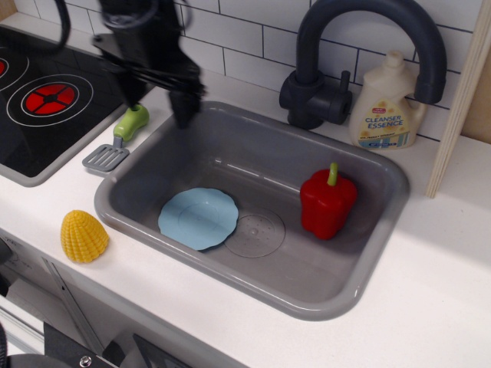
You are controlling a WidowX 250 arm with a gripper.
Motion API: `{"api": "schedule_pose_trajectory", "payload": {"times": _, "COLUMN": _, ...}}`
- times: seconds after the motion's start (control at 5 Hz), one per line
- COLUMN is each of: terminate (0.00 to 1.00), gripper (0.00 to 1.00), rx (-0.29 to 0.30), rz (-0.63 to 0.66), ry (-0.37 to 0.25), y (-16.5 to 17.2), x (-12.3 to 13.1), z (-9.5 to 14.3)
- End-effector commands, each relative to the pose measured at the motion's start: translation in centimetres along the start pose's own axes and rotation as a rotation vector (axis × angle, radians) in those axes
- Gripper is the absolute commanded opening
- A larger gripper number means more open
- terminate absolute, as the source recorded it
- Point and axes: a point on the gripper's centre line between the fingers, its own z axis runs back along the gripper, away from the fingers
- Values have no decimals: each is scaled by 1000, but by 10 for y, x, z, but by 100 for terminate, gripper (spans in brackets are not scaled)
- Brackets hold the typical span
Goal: Put spatula on plate sink
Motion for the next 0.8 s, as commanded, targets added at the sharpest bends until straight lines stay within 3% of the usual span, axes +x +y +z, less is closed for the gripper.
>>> {"api": "schedule_pose_trajectory", "payload": {"times": 0.0, "terminate": 0, "gripper": 100, "rx": 32, "rz": 32, "ry": -5, "y": 39, "x": 15, "z": -4}}
{"api": "schedule_pose_trajectory", "payload": {"times": 0.4, "terminate": 0, "gripper": 100, "rx": 44, "rz": 61, "ry": 42, "y": 60, "x": 24, "z": -15}}
{"api": "schedule_pose_trajectory", "payload": {"times": 0.6, "terminate": 0, "gripper": 100, "rx": 53, "rz": 39, "ry": 46, "y": 51, "x": 11, "z": -35}}
